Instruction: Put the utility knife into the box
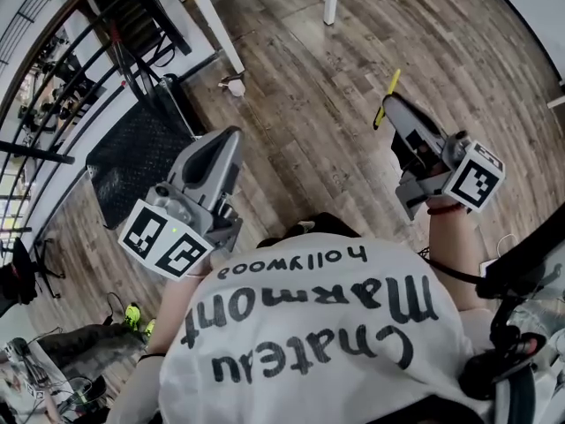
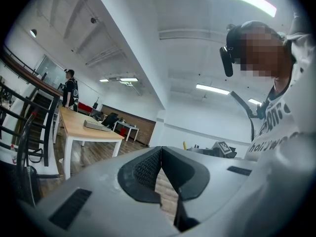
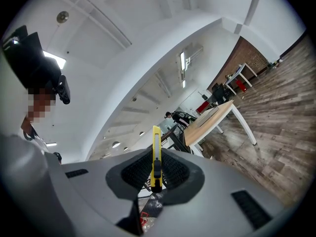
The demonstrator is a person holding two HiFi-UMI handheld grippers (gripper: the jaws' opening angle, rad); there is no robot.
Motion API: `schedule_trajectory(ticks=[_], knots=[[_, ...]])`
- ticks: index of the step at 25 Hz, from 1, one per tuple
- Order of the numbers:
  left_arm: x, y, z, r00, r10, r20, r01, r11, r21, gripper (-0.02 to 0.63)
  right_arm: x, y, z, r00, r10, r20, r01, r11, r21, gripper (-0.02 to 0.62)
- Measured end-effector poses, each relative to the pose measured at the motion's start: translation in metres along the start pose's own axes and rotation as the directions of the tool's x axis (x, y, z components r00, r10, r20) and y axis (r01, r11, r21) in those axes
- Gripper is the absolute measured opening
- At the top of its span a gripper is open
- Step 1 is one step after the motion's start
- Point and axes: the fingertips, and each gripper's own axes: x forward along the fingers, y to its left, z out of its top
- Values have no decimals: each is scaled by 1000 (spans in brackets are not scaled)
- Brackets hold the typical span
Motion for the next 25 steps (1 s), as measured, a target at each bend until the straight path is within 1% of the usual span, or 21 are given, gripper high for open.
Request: schedule_trajectory(ticks=[8,17,22,25], knots=[[16,-3,-2,1000,-28,1,28,999,17,6,-8,-10,6,1000,-13,22,13,1000,-8,57],[38,-7,0,997,-77,-9,77,997,18,6,-23,-21,20,997,-63,52,63,998,-10,57],[42,-15,1,997,-78,-25,79,996,38,7,-29,-22,23,996,-59,61,60,998,-5,57],[34,-11,0,998,-57,-27,58,998,35,7,-31,-18,18,997,-58,57,58,998,0,57]])
